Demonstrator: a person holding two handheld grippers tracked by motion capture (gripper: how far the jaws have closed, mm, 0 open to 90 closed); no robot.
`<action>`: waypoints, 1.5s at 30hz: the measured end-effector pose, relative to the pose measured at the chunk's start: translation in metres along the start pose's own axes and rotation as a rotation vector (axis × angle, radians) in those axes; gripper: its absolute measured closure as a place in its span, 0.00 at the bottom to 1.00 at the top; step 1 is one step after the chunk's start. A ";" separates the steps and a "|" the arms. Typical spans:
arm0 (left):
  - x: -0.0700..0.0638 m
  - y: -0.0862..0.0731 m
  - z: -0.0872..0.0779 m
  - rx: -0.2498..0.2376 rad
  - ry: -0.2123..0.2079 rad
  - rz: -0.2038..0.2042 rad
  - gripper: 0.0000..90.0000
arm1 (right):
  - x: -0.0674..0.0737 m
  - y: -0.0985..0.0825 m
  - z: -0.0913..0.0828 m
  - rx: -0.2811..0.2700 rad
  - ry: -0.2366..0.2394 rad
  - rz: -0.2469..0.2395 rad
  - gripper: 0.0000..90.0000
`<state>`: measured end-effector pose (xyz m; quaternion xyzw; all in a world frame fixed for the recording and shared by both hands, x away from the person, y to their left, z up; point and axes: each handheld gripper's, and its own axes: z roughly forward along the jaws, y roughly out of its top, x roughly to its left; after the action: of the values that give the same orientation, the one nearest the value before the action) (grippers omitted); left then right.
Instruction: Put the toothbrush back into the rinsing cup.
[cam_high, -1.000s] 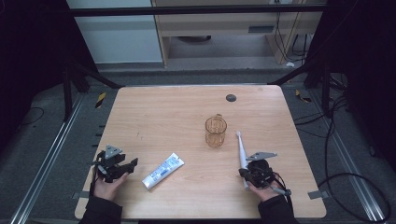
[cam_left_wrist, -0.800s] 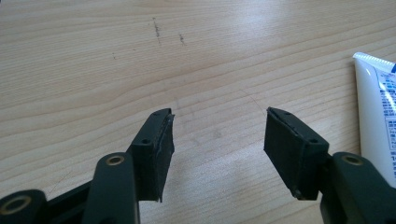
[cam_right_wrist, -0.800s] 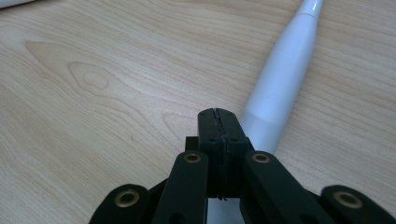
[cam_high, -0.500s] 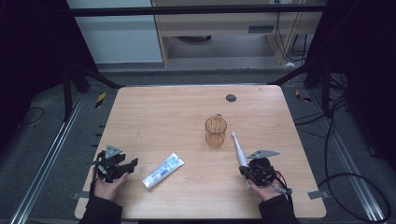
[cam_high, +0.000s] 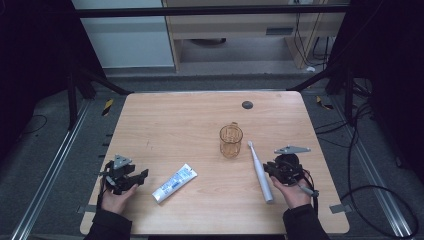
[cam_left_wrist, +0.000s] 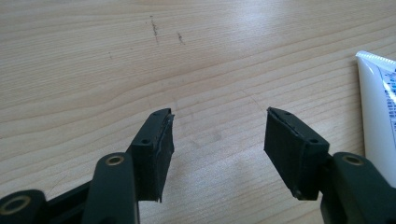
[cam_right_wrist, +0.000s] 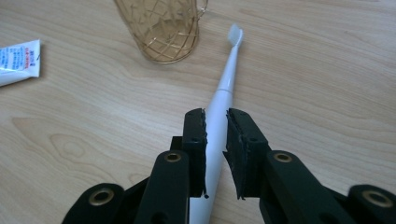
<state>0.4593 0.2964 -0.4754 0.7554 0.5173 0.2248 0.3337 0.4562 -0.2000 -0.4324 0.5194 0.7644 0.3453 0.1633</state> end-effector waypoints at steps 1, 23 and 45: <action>0.000 0.000 0.000 0.000 0.000 0.000 0.46 | -0.002 0.002 0.000 0.002 0.000 0.005 0.85; 0.000 0.000 0.002 0.010 -0.002 0.004 0.46 | -0.007 0.036 0.034 0.111 -0.038 0.019 0.80; -0.001 0.000 0.003 0.011 -0.003 0.007 0.45 | -0.006 0.035 0.059 0.214 -0.041 0.013 0.74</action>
<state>0.4612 0.2949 -0.4780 0.7594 0.5152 0.2219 0.3294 0.5179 -0.1764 -0.4502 0.5457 0.7901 0.2521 0.1202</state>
